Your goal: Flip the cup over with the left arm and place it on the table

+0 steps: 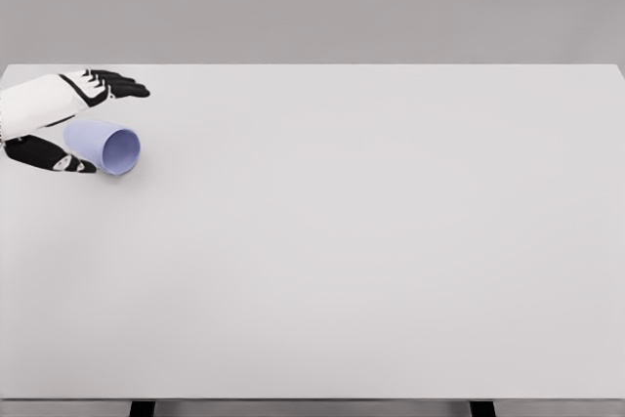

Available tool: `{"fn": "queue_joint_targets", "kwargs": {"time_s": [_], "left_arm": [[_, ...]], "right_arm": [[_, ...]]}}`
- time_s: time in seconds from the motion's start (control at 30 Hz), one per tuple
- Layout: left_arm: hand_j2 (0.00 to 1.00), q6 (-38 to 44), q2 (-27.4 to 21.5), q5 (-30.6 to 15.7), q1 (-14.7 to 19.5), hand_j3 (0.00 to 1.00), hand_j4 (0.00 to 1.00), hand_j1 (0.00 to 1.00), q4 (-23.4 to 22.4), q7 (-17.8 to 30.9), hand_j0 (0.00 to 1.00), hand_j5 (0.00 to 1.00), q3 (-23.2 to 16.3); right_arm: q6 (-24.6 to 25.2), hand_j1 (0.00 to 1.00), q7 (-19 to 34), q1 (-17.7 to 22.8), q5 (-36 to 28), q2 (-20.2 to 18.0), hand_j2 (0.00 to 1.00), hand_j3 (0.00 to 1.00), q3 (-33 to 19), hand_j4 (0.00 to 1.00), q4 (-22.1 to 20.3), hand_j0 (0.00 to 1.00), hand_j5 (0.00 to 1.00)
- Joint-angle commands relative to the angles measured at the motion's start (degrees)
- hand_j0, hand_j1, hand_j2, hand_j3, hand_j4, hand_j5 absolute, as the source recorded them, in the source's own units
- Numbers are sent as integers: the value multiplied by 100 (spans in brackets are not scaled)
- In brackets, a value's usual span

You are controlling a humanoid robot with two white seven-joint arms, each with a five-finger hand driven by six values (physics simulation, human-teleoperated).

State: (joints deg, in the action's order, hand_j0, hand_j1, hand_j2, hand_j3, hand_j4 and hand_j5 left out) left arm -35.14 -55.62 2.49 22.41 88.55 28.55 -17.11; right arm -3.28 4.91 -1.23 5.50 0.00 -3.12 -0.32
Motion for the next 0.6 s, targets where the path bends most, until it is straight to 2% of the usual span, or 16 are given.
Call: {"fn": "queue_joint_targets", "kwargs": {"time_s": [0.0,0.23,0.3,0.4,0.43,0.47,0.53,0.57], "left_arm": [[100,14,34,-38,0,100,100,100,13,10,100,100,-29],[100,14,16,-21,9,100,100,100,-242,62,100,100,-29],[100,14,-45,-21,26,100,100,100,-303,361,100,100,-20],[100,14,-72,-38,53,100,100,100,-470,528,100,100,-64],[100,14,-186,-73,184,100,100,100,-619,502,100,100,-239],[100,14,-239,-47,456,100,100,100,-874,467,100,100,-450],[100,14,-361,58,879,100,100,100,-1130,317,100,100,-1074],[100,14,-590,67,888,100,100,100,-1147,326,100,100,-1162]], "right_arm": [[3,100,1,0,3,0,100,100,-4,100,-3,100,100],[3,100,1,26,3,0,100,100,31,100,-3,100,100],[3,100,1,26,3,0,100,100,31,100,-3,100,100],[3,100,1,26,3,0,100,100,31,100,-3,100,100],[3,100,1,26,3,0,100,100,31,100,-3,100,100],[3,100,1,26,3,0,100,100,31,100,-3,100,100],[3,100,1,26,3,0,100,100,31,100,-3,100,100],[3,100,1,26,3,0,100,100,31,100,-3,100,100]]}}
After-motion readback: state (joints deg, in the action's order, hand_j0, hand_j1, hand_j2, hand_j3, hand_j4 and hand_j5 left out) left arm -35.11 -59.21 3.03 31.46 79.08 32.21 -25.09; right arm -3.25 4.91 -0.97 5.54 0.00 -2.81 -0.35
